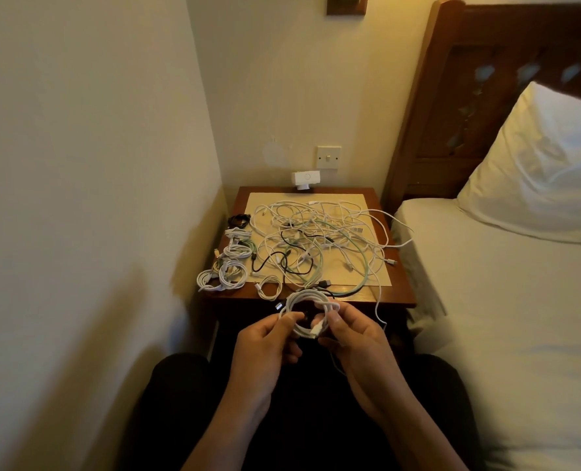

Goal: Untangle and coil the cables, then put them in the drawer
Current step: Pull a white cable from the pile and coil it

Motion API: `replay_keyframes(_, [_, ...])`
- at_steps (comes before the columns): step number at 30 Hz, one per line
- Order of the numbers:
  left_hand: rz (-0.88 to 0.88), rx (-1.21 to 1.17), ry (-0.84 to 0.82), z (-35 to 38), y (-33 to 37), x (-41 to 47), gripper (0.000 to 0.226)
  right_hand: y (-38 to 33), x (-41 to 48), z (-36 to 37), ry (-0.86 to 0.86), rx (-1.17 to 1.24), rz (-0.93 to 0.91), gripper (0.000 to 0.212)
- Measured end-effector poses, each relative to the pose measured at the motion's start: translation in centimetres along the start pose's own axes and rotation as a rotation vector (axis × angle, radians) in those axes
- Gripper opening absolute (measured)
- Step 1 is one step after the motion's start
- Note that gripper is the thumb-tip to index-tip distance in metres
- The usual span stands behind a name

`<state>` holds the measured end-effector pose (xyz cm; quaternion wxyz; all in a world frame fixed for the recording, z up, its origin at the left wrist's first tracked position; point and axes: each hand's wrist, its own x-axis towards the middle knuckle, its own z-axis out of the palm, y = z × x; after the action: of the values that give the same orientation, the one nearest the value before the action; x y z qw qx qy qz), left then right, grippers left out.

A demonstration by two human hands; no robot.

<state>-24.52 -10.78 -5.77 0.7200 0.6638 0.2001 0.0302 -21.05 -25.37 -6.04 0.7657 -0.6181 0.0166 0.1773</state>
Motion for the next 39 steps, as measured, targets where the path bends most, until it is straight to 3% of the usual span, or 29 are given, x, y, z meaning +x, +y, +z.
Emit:
replay_keyframes(5, [0.005, -0.033, -0.05, -0.1, 0.1, -0.3, 0.014, -0.4, 0.0, 0.2, -0.072, -0.154, -0.051, 0.02])
replay_keyframes(9, [0.071, 0.299, -0.029, -1.2, 0.1, -0.1, 0.013, -0.8, 0.1, -0.4, -0.075, -0.51, -0.121, 0.037])
replay_keyframes(11, [0.119, 0.483, -0.049, -1.9, 0.4, 0.0, 0.025, -1.3, 0.2, -0.7, -0.14, -0.681, -0.11, 0.045])
replay_keyframes(13, [0.173, 0.545, -0.076, -2.2, 0.9, -0.1, 0.02, -1.8, 0.1, -0.6, -0.214, -0.831, -0.11, 0.05])
replay_keyframes(17, [0.224, 0.412, -0.148, -2.4, 1.7, 0.2, 0.016, -3.0, -0.1, -0.1, -0.265, -0.983, -0.166, 0.044])
replay_keyframes(20, [0.222, 0.308, -0.133, -2.8, 2.2, 0.6, 0.026, -4.1, 0.0, -0.4, -0.237, -1.074, -0.333, 0.034])
replay_keyframes(25, [0.066, 0.153, -0.286, -3.9, 3.5, 0.9, 0.039, -5.2, 1.0, -1.6, -0.229, -1.111, -0.47, 0.03])
replay_keyframes(28, [0.087, 0.346, -0.376, -4.1, 3.6, 0.8, 0.041, -5.1, 1.3, -1.6, -0.301, -1.216, -0.437, 0.03])
replay_keyframes(32, [0.291, 0.479, -0.186, -3.1, 2.8, 0.4, 0.031, -4.3, 1.4, -1.4, -0.296, -1.19, -0.408, 0.034])
replay_keyframes(34, [0.363, 0.54, -0.096, -2.9, 2.4, 0.6, 0.034, -4.2, 1.3, -1.4, -0.253, -1.134, -0.432, 0.025])
replay_keyframes(39, [0.403, 0.512, -0.083, -3.6, 3.0, 1.3, 0.043, -5.2, 1.0, -1.7, -0.174, -0.996, -0.521, 0.015])
